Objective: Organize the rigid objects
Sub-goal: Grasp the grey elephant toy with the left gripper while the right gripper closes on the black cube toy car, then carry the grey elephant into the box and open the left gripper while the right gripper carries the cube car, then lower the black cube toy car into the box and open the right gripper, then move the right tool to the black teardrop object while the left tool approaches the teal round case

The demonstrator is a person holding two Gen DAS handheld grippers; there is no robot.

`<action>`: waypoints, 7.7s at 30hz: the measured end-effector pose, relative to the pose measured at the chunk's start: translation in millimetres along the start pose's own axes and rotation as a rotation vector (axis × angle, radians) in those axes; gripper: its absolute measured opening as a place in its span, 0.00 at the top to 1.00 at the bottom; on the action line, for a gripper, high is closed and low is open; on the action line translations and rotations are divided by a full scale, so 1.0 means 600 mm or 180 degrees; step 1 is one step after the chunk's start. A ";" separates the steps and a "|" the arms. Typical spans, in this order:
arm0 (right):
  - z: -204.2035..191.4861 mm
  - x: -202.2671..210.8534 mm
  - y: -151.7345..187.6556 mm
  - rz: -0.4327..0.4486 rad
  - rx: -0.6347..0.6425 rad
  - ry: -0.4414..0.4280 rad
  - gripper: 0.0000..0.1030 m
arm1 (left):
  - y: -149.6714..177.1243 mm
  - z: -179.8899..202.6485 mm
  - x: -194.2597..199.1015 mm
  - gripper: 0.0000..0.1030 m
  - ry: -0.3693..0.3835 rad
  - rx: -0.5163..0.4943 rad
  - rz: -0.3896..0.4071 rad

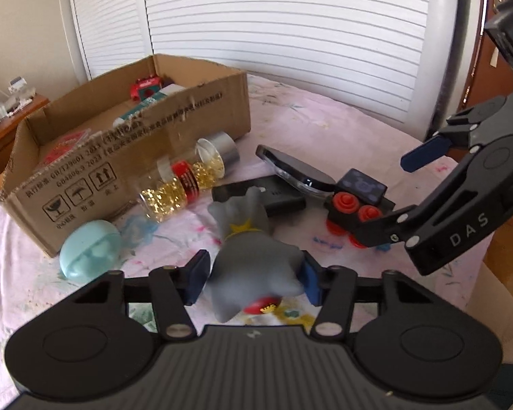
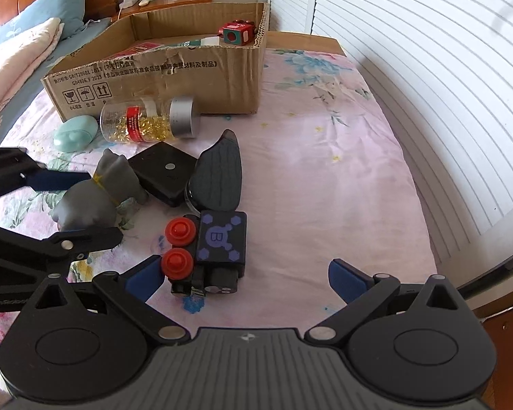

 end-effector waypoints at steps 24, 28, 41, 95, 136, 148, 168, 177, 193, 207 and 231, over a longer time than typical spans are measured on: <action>-0.040 -0.014 -0.006 0.0111 0.0281 -0.0053 0.19 | 0.073 -0.049 0.033 0.41 -0.0338 0.0024 -0.0223; -0.047 -0.012 -0.010 0.0151 0.0335 -0.0042 0.26 | 0.071 -0.049 0.031 0.39 -0.0343 0.0000 -0.0200; -0.045 -0.007 -0.016 0.0143 0.0412 0.0027 0.45 | 0.062 -0.055 0.028 0.52 -0.0237 0.0028 -0.0233; -0.038 0.113 -0.242 0.0386 0.0880 -0.0271 0.46 | -0.241 -0.269 0.014 0.10 -0.0294 0.0811 0.0039; -0.087 0.018 -0.446 -0.0002 0.0337 -0.0270 0.46 | 0.017 -0.193 0.163 0.01 -0.0855 0.1297 0.0259; -0.089 0.023 -0.453 0.0110 0.0323 -0.0199 0.07 | 0.025 -0.211 0.148 0.01 -0.0834 0.1410 0.0182; -0.040 0.024 -0.222 0.0149 0.0111 -0.0037 0.01 | 0.043 -0.189 0.159 0.01 -0.0815 0.1350 0.0198; -0.021 -0.023 -0.143 -0.0042 -0.0115 -0.0086 0.01 | 0.051 -0.181 0.158 0.01 -0.0798 0.1378 0.0152; 0.083 -0.048 -0.072 -0.0211 -0.0476 0.0331 0.00 | 0.054 -0.167 0.150 0.01 -0.0765 0.1342 0.0142; 0.041 -0.044 -0.164 0.0178 -0.0439 0.0166 0.00 | 0.052 -0.178 0.136 0.01 -0.0852 0.1274 0.0069; 0.077 -0.051 -0.085 0.0228 -0.0703 0.0378 0.00 | 0.030 -0.215 0.023 0.01 -0.0905 0.0975 -0.0352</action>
Point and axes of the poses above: each gripper's, at about its wrist camera, not at the fingertips, and x roughly against the way its jaws point, z to its right, y to its underside, the point moved 8 cm from there along -x, roughly the way its jaws point, and after that the axes turned 14 degrees about -z, right-handed, at the moved point
